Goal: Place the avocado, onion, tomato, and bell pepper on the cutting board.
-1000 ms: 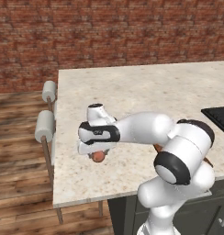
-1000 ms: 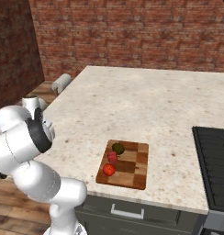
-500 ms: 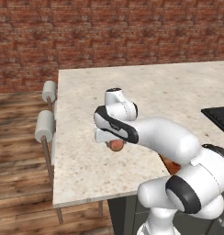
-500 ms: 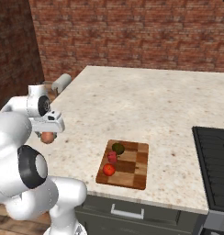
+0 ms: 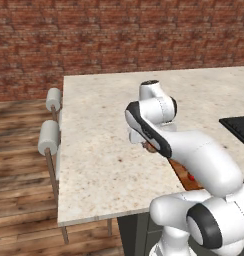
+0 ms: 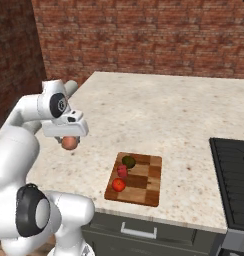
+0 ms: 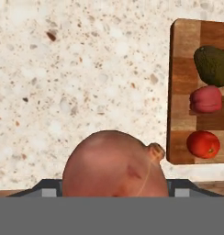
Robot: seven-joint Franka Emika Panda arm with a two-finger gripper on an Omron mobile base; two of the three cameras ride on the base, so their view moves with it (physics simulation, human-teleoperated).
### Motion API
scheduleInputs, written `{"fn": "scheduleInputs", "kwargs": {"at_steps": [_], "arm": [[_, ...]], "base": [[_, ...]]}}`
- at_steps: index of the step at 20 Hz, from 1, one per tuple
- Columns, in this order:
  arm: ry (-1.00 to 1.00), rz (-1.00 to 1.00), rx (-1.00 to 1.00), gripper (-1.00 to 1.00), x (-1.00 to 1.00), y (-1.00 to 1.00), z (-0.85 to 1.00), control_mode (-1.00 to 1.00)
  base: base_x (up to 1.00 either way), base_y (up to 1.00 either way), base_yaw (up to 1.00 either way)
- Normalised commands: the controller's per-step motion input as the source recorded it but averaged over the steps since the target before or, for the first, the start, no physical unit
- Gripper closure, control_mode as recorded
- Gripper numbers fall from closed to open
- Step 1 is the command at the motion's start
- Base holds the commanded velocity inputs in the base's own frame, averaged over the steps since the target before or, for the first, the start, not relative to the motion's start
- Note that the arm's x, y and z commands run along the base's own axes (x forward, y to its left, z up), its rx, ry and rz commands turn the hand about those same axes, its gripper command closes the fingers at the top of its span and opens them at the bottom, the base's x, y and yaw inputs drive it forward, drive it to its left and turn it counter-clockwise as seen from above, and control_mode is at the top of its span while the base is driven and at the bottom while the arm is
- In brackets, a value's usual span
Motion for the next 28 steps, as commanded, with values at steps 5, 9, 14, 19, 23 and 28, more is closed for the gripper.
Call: {"fn": "scheduleInputs", "kwargs": {"at_steps": [5,9,14,19,23,28], "arm": [[-0.02,0.00,-0.06,1.00,0.00,-0.80,0.35,-1.00],[0.00,0.00,-0.01,1.00,0.11,-0.67,0.19,-1.00],[0.00,0.00,0.00,1.00,0.21,-0.69,0.09,-1.00],[0.00,0.00,0.00,1.00,0.26,-0.69,0.00,-1.00],[0.00,0.00,0.03,1.00,0.22,-0.64,0.00,-1.00],[0.00,0.00,0.03,1.00,0.16,-0.56,-0.04,-1.00]], "base": [[0.00,0.00,0.00],[0.00,0.00,0.00],[0.00,0.00,0.00],[0.00,0.00,0.00],[0.00,0.00,0.00],[0.00,0.00,0.00]]}}
